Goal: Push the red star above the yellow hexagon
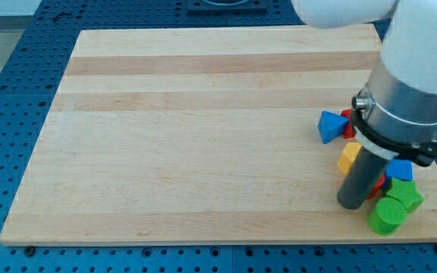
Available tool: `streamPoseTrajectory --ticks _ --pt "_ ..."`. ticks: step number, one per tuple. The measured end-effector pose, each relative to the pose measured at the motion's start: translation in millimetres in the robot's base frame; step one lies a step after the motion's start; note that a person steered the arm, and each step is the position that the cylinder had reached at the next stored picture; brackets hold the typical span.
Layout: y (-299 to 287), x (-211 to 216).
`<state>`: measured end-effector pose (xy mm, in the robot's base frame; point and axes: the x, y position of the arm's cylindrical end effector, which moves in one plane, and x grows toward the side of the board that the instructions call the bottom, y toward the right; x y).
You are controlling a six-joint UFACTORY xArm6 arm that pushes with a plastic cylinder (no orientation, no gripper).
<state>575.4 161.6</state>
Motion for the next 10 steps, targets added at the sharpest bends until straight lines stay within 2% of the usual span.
streamPoseTrajectory --ticks 3,4,5,7,8,10 --pt "-11 -4" --pt "-31 -32" --pt "-49 -78" --pt "-44 -188" --pt "-16 -207" --pt "29 -201"
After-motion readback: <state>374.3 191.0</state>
